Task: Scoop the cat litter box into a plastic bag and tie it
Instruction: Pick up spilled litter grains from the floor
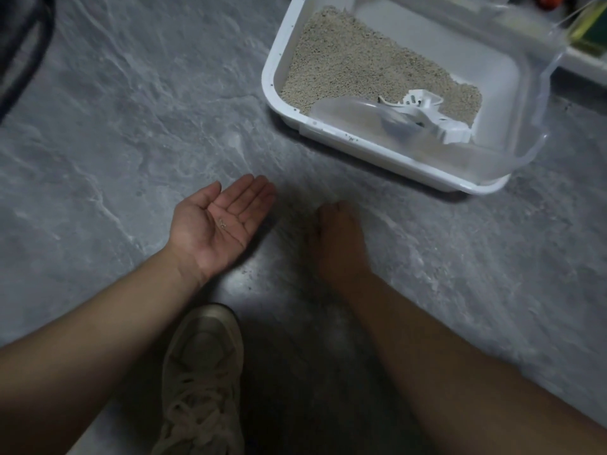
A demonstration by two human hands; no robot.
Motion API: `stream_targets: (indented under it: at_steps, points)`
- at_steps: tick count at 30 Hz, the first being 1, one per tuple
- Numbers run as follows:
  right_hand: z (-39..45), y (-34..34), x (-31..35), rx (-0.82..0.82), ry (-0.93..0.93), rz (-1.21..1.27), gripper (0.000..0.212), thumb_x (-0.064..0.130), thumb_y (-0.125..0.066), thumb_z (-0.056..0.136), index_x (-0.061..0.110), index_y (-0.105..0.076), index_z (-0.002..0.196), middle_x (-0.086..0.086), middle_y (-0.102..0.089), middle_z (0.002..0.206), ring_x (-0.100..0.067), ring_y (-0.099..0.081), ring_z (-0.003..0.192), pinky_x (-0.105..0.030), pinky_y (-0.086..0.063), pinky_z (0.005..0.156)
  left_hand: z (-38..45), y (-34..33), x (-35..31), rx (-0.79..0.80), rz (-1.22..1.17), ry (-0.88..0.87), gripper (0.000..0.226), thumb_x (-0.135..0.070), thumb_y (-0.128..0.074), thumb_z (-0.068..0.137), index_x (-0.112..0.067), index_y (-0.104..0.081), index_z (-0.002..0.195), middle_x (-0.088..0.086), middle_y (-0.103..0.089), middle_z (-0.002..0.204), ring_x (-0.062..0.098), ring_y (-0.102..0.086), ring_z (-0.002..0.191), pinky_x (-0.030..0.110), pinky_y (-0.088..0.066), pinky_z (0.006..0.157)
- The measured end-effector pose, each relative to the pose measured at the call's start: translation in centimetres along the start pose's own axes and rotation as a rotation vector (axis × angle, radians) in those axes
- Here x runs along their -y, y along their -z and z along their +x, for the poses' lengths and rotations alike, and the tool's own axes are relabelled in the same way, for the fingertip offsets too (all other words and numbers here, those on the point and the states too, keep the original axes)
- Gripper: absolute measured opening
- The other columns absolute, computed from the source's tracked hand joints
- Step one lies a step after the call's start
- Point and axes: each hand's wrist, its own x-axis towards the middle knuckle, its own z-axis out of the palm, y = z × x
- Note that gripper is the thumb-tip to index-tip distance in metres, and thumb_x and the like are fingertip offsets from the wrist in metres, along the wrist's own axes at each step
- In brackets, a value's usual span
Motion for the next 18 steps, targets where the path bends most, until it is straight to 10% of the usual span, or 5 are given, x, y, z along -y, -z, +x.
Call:
stream_targets:
  at_steps: [3, 18]
  points:
    - [1.3, 0.8, -0.5, 0.035, -0.042, 0.000, 0.039, 0.015, -0.070, 0.083, 0.003, -0.059, 0.119, -0.023, -0.052, 0.118, -0.038, -0.051, 0.107, -0.035, -0.040, 0.085, 0.1, 0.1, -0.3, -0.010, -0.011, -0.018, 0.055, -0.026, -0.036, 0.106, 0.010, -0.077, 0.096, 0.025, -0.070, 0.121, 0.042, -0.070, 0.107, 0.052, -0.058, 0.089]
    - [2.7, 0.9, 1.1, 0.266, 0.290, -0.230, 0.034, 0.012, -0.050, 0.099, 0.010, -0.064, 0.130, -0.018, -0.063, 0.118, -0.036, -0.060, 0.108, -0.036, -0.048, 0.086, 0.5, 0.3, 0.0, -0.027, 0.023, 0.014, 0.047, -0.026, -0.035, 0.105, 0.008, -0.066, 0.116, 0.027, -0.069, 0.121, 0.044, -0.071, 0.104, 0.052, -0.058, 0.088]
